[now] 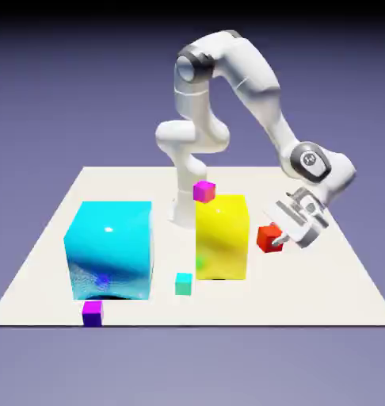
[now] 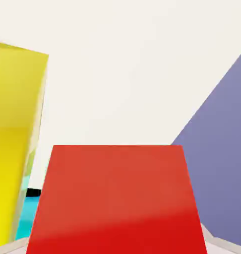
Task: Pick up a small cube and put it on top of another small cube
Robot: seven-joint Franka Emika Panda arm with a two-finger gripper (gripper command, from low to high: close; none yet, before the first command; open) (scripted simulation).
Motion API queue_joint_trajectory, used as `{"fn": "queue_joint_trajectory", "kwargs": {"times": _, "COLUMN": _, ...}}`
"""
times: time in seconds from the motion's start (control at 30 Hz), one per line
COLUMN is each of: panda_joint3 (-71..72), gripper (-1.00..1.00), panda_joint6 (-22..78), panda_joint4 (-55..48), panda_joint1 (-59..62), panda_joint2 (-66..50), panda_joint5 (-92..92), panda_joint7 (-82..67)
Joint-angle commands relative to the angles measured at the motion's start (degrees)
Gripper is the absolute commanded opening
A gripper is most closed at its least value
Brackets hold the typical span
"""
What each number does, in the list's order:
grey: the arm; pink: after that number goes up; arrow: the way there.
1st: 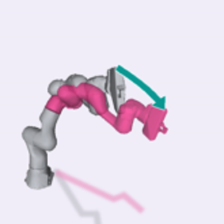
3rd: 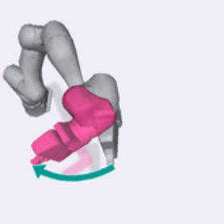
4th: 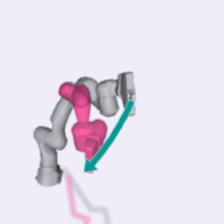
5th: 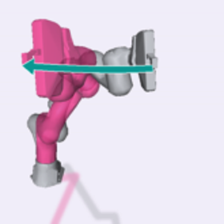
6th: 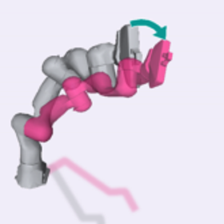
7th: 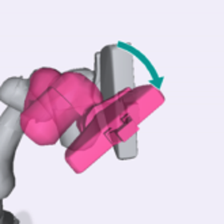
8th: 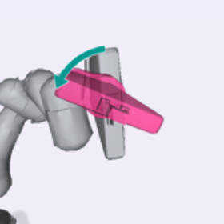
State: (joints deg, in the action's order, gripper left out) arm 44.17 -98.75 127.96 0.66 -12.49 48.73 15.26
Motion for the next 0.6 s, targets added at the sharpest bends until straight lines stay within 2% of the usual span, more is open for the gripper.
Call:
{"fn": "queue_joint_trajectory", "kwargs": {"times": 0.0, "panda_joint3": -0.89, "gripper": -1.0, "panda_joint6": 0.48, "panda_joint4": -0.1, "panda_joint1": -0.74, "panda_joint2": 1.66, "panda_joint5": -2.37, "panda_joint7": 0.16}}
{"fn": "queue_joint_trajectory", "kwargs": {"times": 0.57, "panda_joint3": -29.57, "gripper": -1.0, "panda_joint6": 19.11, "panda_joint4": 11.97, "panda_joint1": -16.34, "panda_joint2": 36.04, "panda_joint5": -31.83, "panda_joint7": 0.69}}
